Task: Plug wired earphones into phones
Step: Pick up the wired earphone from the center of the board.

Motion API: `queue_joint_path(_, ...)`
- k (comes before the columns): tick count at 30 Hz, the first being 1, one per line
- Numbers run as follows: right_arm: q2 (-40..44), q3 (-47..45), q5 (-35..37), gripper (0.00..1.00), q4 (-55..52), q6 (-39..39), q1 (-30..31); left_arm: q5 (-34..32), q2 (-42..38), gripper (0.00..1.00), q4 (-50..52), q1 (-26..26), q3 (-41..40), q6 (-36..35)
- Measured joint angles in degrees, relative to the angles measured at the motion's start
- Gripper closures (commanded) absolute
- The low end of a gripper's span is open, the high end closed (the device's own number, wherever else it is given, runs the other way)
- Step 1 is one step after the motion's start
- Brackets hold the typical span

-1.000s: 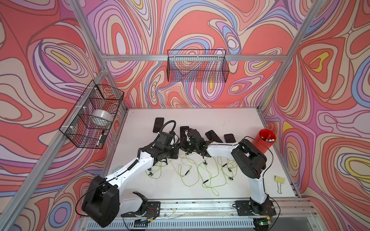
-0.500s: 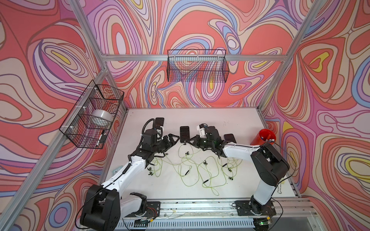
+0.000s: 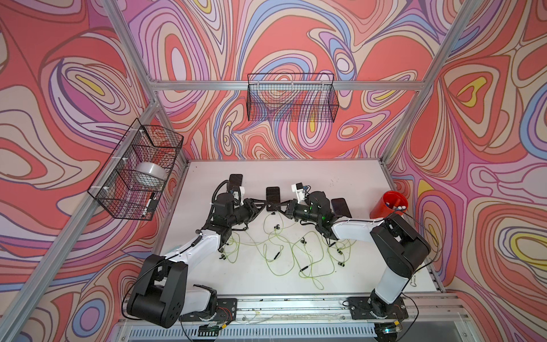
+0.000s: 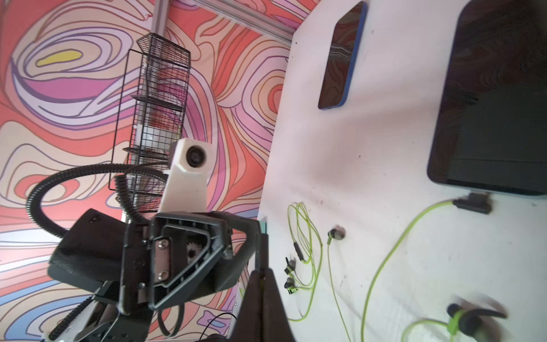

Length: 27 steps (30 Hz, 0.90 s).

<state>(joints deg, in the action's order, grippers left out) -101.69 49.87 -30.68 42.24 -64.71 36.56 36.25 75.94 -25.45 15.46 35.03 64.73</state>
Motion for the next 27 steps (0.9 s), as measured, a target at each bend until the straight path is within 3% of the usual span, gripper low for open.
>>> queue_joint_path(5, -3.17, 0.00, -0.50, 1.00, 4.74, -2.62, 0.50, 0.22, 1.11, 0.72, -1.55, 0.00, 0.00, 0.24)
queue_joint_path(14, -5.62, 0.04, -0.68, 1.00, 7.74, -4.92, 1.09, 0.15, 1.51, 0.81, -3.02, -0.09, 0.00, 0.46)
queue_joint_path(16, -5.86, 0.04, -0.68, 1.00, 8.33, -5.31, 1.11, 0.17, 1.51, 0.81, -3.08, -0.09, 0.00, 0.44)
queue_joint_path(22, -5.92, 0.04, -0.61, 1.00, 10.49, -6.58, 1.14, 0.17, 1.51, 0.70, -3.08, -0.09, 0.00, 0.39)
queue_joint_path(27, -5.92, 0.04, -0.37, 1.00, 10.88, -6.60, 1.20, 0.17, 1.51, 0.76, -3.08, -0.09, 0.00, 0.37)
